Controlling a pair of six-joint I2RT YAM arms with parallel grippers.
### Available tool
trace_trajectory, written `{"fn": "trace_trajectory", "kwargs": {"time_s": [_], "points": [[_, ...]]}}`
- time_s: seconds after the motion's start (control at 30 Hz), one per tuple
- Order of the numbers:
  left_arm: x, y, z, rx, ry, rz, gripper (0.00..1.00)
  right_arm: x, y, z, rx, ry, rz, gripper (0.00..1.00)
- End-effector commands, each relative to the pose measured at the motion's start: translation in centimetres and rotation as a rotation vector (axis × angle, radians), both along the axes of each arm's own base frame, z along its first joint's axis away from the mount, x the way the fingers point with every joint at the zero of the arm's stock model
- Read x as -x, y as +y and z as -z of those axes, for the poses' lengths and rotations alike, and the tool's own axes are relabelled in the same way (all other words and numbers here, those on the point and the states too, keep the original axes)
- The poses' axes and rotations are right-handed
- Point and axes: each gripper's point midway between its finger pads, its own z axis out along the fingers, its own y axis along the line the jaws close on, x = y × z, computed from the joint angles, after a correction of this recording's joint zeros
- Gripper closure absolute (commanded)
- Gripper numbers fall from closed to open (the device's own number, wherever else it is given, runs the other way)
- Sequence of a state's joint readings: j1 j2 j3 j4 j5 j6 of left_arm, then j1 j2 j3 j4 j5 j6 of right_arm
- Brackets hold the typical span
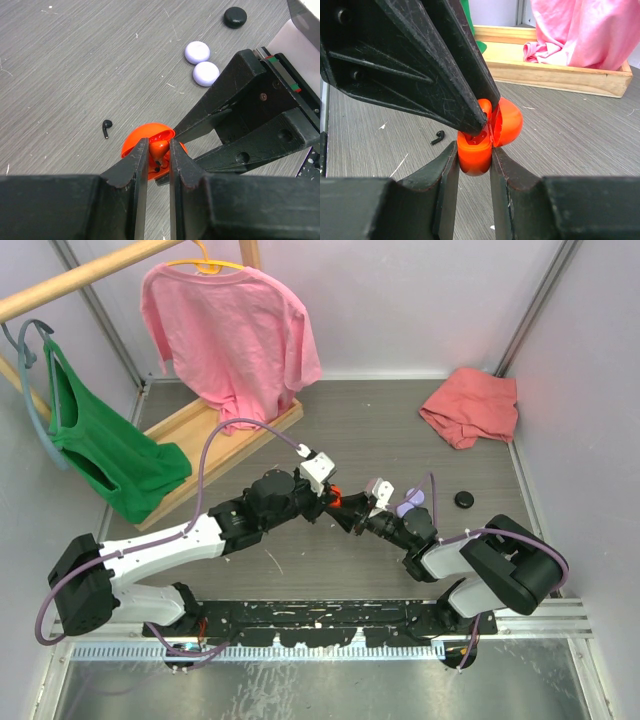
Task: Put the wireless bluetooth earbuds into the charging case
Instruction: Place the earbud in the charging case.
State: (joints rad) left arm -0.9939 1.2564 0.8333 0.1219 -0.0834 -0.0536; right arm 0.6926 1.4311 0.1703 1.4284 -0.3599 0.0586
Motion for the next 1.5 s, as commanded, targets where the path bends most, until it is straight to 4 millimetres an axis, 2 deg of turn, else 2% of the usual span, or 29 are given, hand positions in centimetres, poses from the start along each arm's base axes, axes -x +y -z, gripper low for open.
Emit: {"fn": "trace_trajectory", "kwargs": {"time_s": [0.0,0.4,0.77,0.93,1.17,1.47], "points": [[0.1,-0.3,-1.7,0.029,-0.037,0.012,0.80,0.1,-0.1,-3.7,-0.089,-0.104,0.001,0.99],[-0.1,-0.5,-2.2,0.052,-0.009,-0.009,0.60,0.2,-0.1,-3.8,-0.091,-0.106,0.002,0.99],[0.3,0.7,-5.3,0.114,0.029,-0.061,0.31,0.1,-0.1,-3.7,-0.089,-0.101,0.001,0.99],[0.8,2.0,-5.5,0.122,0.082,-0.073,0.28,0.5,0.1,-4.2,-0.102,-0.102,-0.024,0.99],[1.6,3.9,-5.1,0.219,0.255,-0.039,0.18,1.1,0.7,-5.0,-0.095,-0.118,-0.074,0.99],[2.4,4.4,-5.3,0.363,0.465,0.034,0.09,2.2,1.2,-6.5,-0.109,-0.094,-0.143,0.99]]}}
